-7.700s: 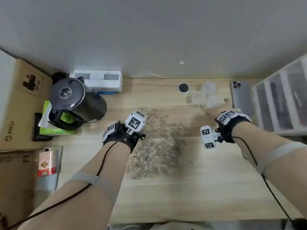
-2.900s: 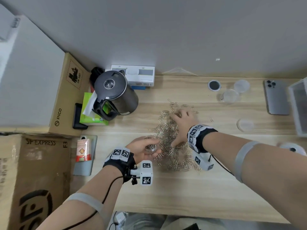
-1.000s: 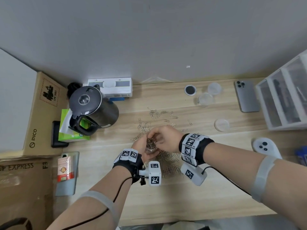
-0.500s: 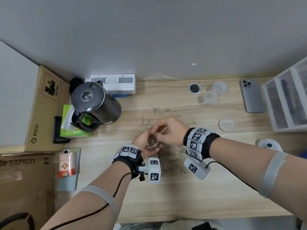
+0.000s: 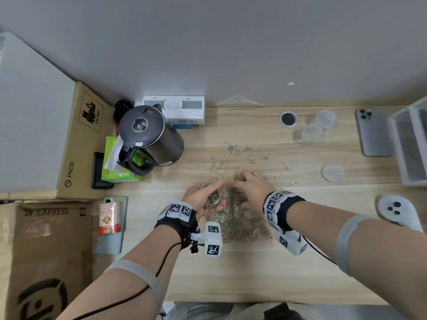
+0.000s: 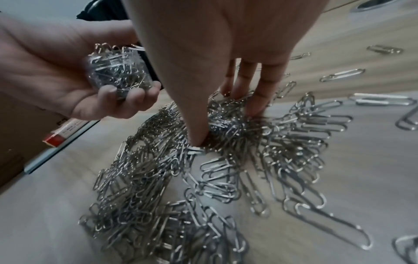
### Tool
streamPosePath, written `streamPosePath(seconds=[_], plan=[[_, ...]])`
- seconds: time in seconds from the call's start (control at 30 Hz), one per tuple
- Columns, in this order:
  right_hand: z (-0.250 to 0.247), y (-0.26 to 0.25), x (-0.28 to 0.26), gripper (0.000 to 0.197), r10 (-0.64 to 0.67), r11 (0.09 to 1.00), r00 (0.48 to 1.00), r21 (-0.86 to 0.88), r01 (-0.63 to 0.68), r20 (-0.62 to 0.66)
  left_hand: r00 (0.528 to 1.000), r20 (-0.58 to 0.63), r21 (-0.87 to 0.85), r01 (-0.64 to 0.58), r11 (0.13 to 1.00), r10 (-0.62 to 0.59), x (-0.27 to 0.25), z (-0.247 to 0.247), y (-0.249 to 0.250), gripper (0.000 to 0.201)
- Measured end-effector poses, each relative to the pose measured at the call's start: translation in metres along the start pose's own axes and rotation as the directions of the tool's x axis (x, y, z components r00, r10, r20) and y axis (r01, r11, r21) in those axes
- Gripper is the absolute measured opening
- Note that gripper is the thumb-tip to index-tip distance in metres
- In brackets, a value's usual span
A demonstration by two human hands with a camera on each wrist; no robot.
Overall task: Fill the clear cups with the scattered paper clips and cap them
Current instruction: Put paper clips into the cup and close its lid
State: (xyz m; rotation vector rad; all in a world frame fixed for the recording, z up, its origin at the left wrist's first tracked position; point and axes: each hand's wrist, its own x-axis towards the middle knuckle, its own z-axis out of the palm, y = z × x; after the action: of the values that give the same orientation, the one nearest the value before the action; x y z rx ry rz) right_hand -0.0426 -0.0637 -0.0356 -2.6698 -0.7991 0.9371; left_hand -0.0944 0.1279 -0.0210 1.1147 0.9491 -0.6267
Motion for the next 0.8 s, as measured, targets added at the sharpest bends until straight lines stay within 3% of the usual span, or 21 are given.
streamPosePath(seconds=[0.07,0.17,0.27,0.47,0.63,0.8], plan=[[-0.001,-0.002,0.0,0.047,-0.015,0.998,1.0,0.058,0.016,-0.014,1.0,0.003,0.007,0.023,1.0,-0.023,0.0,-0.002,0.0,0.067],[-0.008,-0.002,0.0,0.027,0.005,0.997,0.999,0.08,-0.008,0.036,0.999,0.012,0.008,0.044,0.999,-0.044,-0.001,-0.002,0.001,0.044],[-0.012,0.0,0.0,0.027,0.02,0.992,0.999,0.126,-0.023,0.026,0.998,0.024,0.017,0.049,0.999,-0.05,-0.003,0.0,0.002,0.027],[-0.029,-0.002,-0.007,0.019,0.096,0.957,0.993,0.282,-0.073,-0.068,0.996,0.001,0.029,0.086,0.996,-0.086,-0.003,0.01,0.007,0.039],[-0.059,-0.006,-0.015,0.014,0.12,0.833,0.982,0.553,-0.018,-0.148,0.992,-0.067,0.012,0.105,0.994,-0.104,0.001,0.022,0.011,0.051],[-0.064,-0.024,-0.016,0.015,0.077,0.771,0.988,0.637,0.026,-0.133,0.99,-0.131,0.084,0.069,0.994,-0.058,-0.001,0.04,0.009,0.04]])
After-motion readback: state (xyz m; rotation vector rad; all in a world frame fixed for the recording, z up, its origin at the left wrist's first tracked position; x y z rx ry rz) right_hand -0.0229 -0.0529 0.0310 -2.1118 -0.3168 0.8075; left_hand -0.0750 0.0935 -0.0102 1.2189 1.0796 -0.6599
